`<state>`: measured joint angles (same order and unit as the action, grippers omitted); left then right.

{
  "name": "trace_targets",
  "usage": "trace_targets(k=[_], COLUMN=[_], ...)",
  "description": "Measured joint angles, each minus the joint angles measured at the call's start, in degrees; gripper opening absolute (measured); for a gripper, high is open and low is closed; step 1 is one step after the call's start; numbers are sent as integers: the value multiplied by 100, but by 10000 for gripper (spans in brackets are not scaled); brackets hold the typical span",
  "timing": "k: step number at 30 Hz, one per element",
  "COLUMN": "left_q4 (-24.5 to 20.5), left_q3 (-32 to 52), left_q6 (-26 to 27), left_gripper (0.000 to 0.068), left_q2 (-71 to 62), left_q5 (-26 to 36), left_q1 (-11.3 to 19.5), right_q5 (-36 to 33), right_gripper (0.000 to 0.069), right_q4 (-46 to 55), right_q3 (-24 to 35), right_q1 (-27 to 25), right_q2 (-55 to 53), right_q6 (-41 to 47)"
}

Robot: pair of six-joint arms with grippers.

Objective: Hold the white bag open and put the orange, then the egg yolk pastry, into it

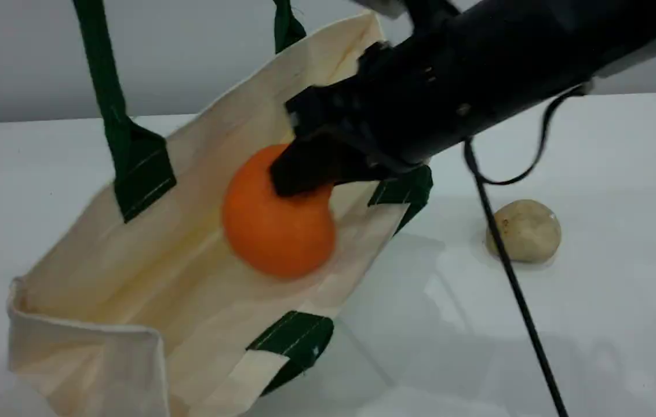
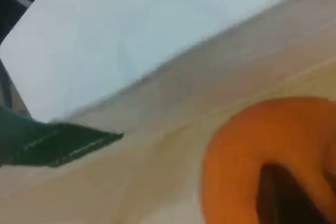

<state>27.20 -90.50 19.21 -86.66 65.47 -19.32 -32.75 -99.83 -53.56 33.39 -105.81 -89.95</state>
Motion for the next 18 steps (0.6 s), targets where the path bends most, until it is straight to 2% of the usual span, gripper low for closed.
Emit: trace_targets(k=[9, 18], left_q4=[0, -5], left_q3=[0, 5], left_q6=[5, 5], left_gripper=[80, 80], left_q2=[0, 0], left_q5=[5, 11], left_q1=[0, 0], right_q5=[352, 424], right_gripper=[45, 45], right_q4=[-30, -28], right_q3=[-736, -1145], right_q1=[659, 680], right_q2=[-745, -1235], right_q6=[0, 184])
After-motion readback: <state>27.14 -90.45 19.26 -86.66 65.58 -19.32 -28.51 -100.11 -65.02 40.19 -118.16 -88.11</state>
